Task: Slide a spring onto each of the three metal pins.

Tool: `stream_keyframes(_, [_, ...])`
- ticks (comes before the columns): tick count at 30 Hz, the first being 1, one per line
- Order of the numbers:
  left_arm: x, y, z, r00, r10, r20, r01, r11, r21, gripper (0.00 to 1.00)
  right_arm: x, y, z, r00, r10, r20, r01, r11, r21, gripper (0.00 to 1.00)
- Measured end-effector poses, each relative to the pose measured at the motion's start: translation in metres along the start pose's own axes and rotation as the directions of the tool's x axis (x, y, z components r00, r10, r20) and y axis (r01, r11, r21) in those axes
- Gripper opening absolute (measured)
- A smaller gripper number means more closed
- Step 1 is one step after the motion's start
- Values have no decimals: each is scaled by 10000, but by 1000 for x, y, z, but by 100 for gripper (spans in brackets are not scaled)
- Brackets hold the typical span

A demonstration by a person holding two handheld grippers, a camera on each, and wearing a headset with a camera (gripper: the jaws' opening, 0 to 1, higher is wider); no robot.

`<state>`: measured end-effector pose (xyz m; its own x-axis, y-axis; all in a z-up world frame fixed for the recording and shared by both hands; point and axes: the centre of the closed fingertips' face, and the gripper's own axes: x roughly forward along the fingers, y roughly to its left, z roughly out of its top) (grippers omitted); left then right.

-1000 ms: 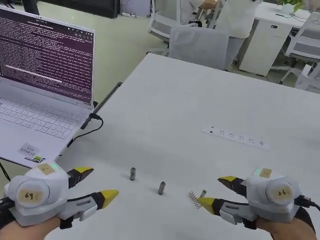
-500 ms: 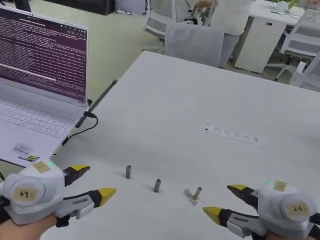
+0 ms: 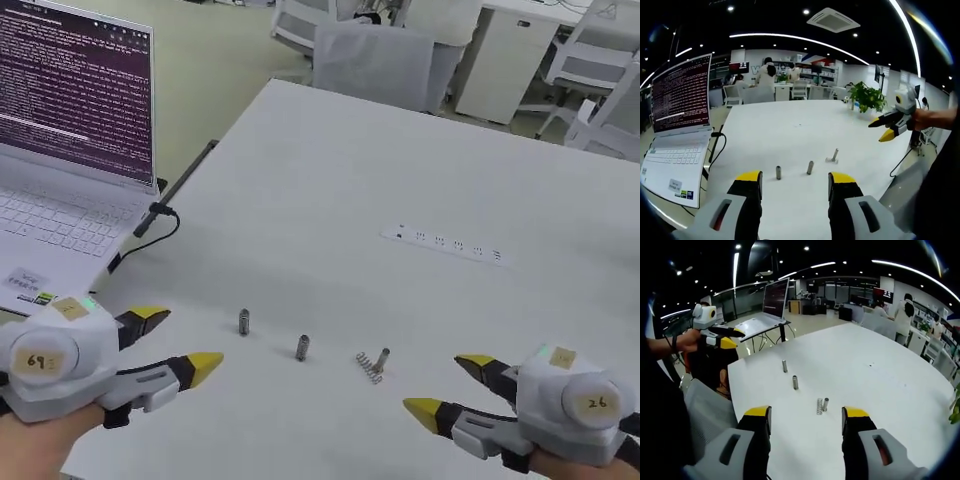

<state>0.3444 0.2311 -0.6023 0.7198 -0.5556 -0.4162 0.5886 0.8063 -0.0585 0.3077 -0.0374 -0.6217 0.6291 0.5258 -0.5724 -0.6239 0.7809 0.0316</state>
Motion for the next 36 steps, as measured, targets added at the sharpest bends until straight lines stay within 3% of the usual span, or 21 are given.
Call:
stream_keyframes(13, [9, -22, 7, 9993, -372, 81, 371, 9993, 106, 48, -20, -10, -9, 9992, -391, 33, 390, 9990, 214, 56])
stream_keyframes(21, [28, -44, 8, 9937, -1104, -196, 1113, 9924, 517, 48, -26, -9, -21, 9989, -451, -125, 455, 9983, 371, 56])
stream_keyframes(29, [61, -74, 9, 9762, -2084, -593, 2141, 9700, 1152, 48, -31, -9, -25, 9986, -500, -154, 507, 9975, 502, 56])
stream_keyframes(33, [76, -87, 6, 9628, -2561, -865, 2661, 9543, 1362, 48, -33, -9, -28, 9982, -544, -241, 554, 9974, 453, 56])
stream_keyframes(36, [91, -97, 3, 9491, -2930, -1151, 3097, 9349, 1734, 48, -35, -11, -29, 9978, -631, -179, 641, 9960, 622, 56])
